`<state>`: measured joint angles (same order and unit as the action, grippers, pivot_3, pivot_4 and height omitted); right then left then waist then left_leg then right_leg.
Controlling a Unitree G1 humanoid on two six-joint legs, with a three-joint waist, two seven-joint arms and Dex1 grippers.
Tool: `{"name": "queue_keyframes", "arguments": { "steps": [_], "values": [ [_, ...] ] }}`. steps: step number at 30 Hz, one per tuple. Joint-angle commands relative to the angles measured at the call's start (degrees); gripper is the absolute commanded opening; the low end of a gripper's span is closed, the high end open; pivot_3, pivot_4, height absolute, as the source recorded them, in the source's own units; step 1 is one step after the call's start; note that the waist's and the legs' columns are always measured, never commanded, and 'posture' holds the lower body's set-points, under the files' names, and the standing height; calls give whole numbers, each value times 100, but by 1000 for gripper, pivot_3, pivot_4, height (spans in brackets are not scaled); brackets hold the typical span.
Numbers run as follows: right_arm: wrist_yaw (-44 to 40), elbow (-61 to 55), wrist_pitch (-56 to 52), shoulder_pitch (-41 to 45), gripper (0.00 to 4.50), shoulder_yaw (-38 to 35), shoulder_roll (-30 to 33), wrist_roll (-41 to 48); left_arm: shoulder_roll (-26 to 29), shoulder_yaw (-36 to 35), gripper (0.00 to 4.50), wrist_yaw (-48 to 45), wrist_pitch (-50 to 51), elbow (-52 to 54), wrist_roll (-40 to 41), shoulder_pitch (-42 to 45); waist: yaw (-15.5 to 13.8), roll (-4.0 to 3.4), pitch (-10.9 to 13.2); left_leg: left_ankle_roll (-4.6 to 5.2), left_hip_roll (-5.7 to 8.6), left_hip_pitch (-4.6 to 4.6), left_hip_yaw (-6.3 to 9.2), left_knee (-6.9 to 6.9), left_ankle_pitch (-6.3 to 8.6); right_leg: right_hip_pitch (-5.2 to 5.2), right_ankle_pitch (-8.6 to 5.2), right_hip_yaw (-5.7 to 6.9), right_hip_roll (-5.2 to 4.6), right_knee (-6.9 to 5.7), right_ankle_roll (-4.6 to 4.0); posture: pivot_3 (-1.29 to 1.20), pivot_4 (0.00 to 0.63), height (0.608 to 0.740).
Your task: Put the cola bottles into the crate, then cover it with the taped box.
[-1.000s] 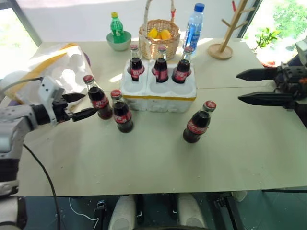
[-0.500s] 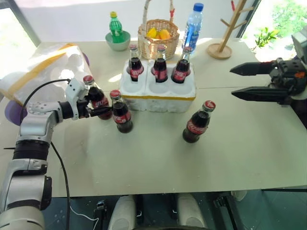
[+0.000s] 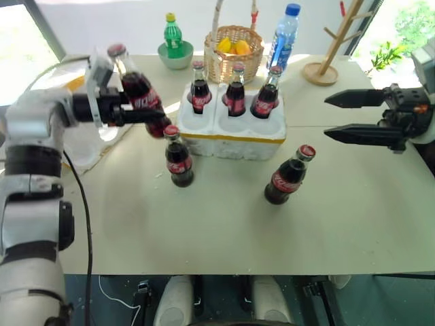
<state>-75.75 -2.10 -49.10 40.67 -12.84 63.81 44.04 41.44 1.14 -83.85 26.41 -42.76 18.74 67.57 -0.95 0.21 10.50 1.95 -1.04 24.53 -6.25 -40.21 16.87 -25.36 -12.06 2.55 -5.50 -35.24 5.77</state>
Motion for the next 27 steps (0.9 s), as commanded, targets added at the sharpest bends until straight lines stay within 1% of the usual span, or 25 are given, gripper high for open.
{"name": "queue_keyframes", "arguments": {
  "steps": [1,5,11,14,18,22,27],
  "values": [
    [150,-253,-37,-128,4500,-469,147,143,-451,-75,2808,-198,-418,-891,-73,1020,-9,5,3,0,3,0,2,-2,0,2,0,0,-1,-1,1,0,150,740],
    [444,-590,-205,-520,4500,-863,146,258,-1141,-187,2808,10,-1131,-1835,-252,1601,22,13,7,3,6,1,5,-7,1,4,4,-1,-4,2,9,0,150,740],
    [914,-1192,-577,-1203,4500,-1617,165,560,-1869,-262,2808,386,-1874,-2486,-487,1697,45,15,10,4,3,-1,16,-4,1,-4,5,-4,-4,-3,9,0,150,740],
    [1067,-1353,-719,-1436,4500,-1914,212,682,-2030,-322,2808,493,-2137,-2638,-559,1638,41,17,11,4,2,0,18,-4,1,-6,5,-5,-4,-3,9,0,150,740],
    [1279,-1402,-865,-1528,4500,-2161,247,832,-2203,-460,2808,805,-2345,-2784,-576,1602,23,17,11,6,1,0,22,-5,3,-5,5,-7,-7,-3,9,0,150,740],
    [1410,-1421,-868,-1564,4500,-2203,251,916,-2352,-487,2808,954,-2550,-2830,-695,1524,13,17,12,12,3,0,25,-5,6,-3,5,-7,-9,-3,10,0,150,740],
    [1576,-1396,-776,-1503,4500,-2084,214,930,-2451,-408,2808,1137,-2629,-2901,-882,1396,21,17,12,11,4,0,24,-5,5,-2,5,-7,-9,-3,10,0,150,740]
  ]
}}
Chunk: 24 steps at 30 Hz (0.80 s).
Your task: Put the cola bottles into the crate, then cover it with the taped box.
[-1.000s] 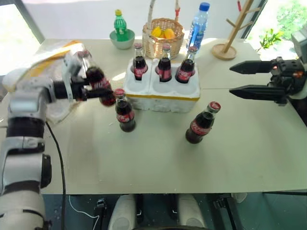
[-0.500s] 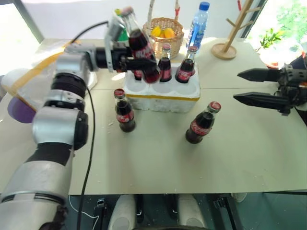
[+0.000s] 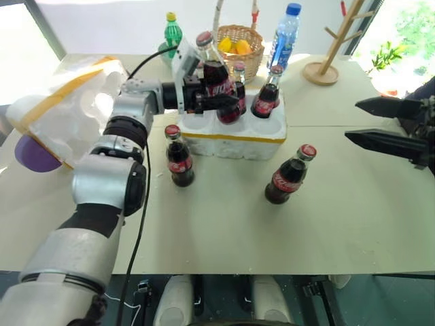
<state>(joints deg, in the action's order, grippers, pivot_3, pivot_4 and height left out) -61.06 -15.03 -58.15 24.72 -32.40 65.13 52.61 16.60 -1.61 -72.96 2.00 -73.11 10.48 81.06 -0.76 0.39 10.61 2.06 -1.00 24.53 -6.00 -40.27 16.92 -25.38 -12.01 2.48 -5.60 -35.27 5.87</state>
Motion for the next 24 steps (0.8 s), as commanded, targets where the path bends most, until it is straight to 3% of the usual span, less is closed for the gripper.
{"name": "queue_keyframes", "arguments": {
  "steps": [1,8,10,12,18,24],
  "values": [
    [152,-89,143,125,4500,-105,65,77,30,-65,2808,62,-240,131,-144,-5,6,0,0,0,0,0,0,0,0,0,0,0,0,0,0,0,150,740],
    [337,48,278,248,4500,41,12,59,97,350,2808,3,-608,123,-779,-297,46,-1,-1,-1,-1,-3,-1,1,-1,-1,0,0,3,0,0,0,150,740],
    [350,71,314,259,4500,78,9,64,119,337,3853,-87,-577,114,-805,-307,71,-2,-2,-1,-2,-4,-1,2,-1,-1,0,-2,4,0,0,0,150,740],
    [362,89,341,278,4500,128,-7,80,176,268,4467,-47,-527,117,-817,-272,69,-3,-2,0,-2,-6,-1,3,0,-1,0,-2,5,-2,-1,0,150,740],
    [353,137,457,283,4500,277,-63,66,468,-97,4467,-319,-195,186,-575,-105,-1,-3,-2,4,-3,-4,0,-1,2,1,0,-2,2,-4,0,0,150,740],
    [264,230,604,245,4500,508,-142,-10,1116,-785,4467,-727,857,340,49,364,10,0,0,4,-2,0,2,-7,2,2,0,-1,2,-4,1,0,150,740]
  ]
}}
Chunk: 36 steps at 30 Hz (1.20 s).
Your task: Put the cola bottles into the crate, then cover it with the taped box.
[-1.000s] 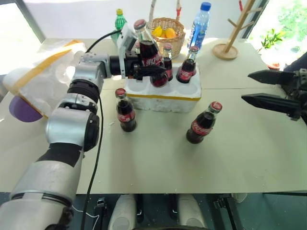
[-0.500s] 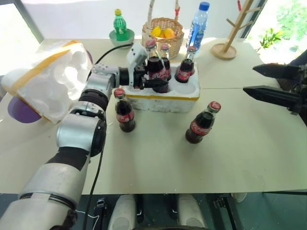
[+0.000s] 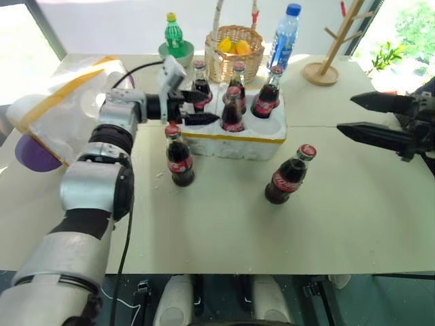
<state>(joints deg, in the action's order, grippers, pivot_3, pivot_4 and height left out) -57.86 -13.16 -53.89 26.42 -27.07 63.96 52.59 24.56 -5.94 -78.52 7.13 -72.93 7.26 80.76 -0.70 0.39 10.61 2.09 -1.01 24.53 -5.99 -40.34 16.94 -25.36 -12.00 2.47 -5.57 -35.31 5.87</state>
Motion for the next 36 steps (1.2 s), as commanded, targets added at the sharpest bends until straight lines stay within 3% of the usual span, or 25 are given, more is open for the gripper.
{"name": "queue_keyframes", "arguments": {
  "steps": [1,5,10,18,21,26,36],
  "values": [
    [-58,65,203,94,4500,17,-40,-18,441,-370,4467,-108,365,365,362,405,8,0,0,0,0,-1,0,0,0,0,0,0,0,0,0,0,150,740],
    [-88,145,271,197,4500,162,-49,-9,1012,-229,4467,-349,276,793,200,114,32,-5,-3,-4,0,-7,-2,1,-2,2,0,0,1,-2,0,0,150,740],
    [-235,324,337,254,4500,301,12,-63,2016,-53,4467,-989,629,2045,227,-919,128,-6,-3,-7,-6,-8,-4,1,-4,1,-1,0,4,-5,0,0,150,740],
    [-855,347,493,80,4500,468,228,-215,3102,-308,4467,-1312,2740,6275,1601,-3746,78,-4,-3,-6,-24,-5,-2,0,-3,10,-1,-1,0,-1,-1,0,150,740],
    [-984,425,630,107,4500,551,280,-360,3053,-374,4467,-948,2960,7252,1859,-4490,40,-4,-3,-6,-25,-10,-3,-4,-3,12,-1,-6,0,0,-1,0,150,740],
    [-1052,567,707,310,4500,674,279,-495,2831,-34,4467,-477,2438,7756,1657,-5203,23,-6,-4,-6,-26,-19,-4,-3,-3,12,-1,-5,2,-12,-3,0,150,740],
    [-986,466,618,228,4500,506,256,-445,1743,622,4467,1040,2267,7386,1205,-4912,-10,-6,-5,-7,-24,-16,-3,-5,-4,15,-1,-5,2,-8,-2,0,150,740]
  ]
}}
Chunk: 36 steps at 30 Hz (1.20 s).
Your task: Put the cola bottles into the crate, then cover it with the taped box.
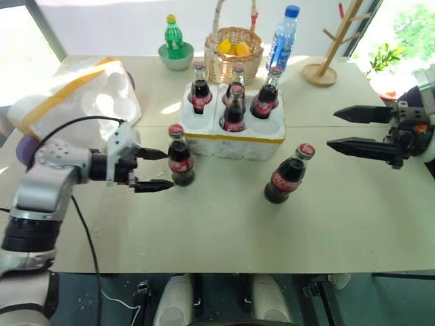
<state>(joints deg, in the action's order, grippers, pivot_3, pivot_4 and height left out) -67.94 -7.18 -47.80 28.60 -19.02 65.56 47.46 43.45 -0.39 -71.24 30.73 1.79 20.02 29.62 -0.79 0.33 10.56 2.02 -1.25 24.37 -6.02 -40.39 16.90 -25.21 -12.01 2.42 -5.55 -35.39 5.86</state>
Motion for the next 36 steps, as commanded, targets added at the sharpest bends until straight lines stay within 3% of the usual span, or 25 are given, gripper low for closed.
{"name": "queue_keyframes", "arguments": {
  "steps": [1,10,14,20,23,28,31,36],
  "values": [
    [36,-141,1,-10,4500,-320,94,70,-219,97,4467,395,-92,-139,-92,247,2,0,0,0,0,0,0,0,0,1,0,0,0,0,0,0,150,740],
    [249,-155,-61,-16,4500,-409,20,107,-593,309,4467,655,-33,-435,-82,424,10,0,-1,0,-1,-1,-1,0,0,0,0,0,1,0,0,0,150,740],
    [312,-110,-61,26,4500,-405,8,119,-424,180,2794,417,137,-281,170,385,13,0,-1,-1,-2,-1,-1,0,0,0,0,0,1,0,0,0,150,740],
    [355,-125,-1,-32,4500,-370,-36,87,21,-554,2823,-166,1481,-253,1601,1116,-4,4,2,-1,-5,4,0,0,-1,-7,0,0,2,1,0,0,150,740],
    [352,-114,22,-25,4500,-357,-43,71,-136,-660,2823,117,1508,-1059,1576,1983,-51,4,2,-3,-2,9,12,-17,-2,4,0,9,3,-2,0,0,150,740],
    [404,-99,69,-10,4500,-364,-110,51,-754,-285,2823,690,-297,-3476,428,3670,-39,3,1,19,23,3,15,-59,11,36,6,13,3,4,13,0,150,740],
    [466,-169,66,-62,4500,-398,-173,74,-1097,-127,2823,683,-1012,-4544,13,4171,2,4,1,24,28,4,11,-60,14,37,8,13,1,12,16,0,150,740],
    [564,-262,47,-190,4500,-475,-244,96,-1456,155,2823,281,-1609,-5389,-466,4346,11,7,4,31,27,15,3,-56,18,24,5,13,2,12,22,0,150,740]
  ]
}}
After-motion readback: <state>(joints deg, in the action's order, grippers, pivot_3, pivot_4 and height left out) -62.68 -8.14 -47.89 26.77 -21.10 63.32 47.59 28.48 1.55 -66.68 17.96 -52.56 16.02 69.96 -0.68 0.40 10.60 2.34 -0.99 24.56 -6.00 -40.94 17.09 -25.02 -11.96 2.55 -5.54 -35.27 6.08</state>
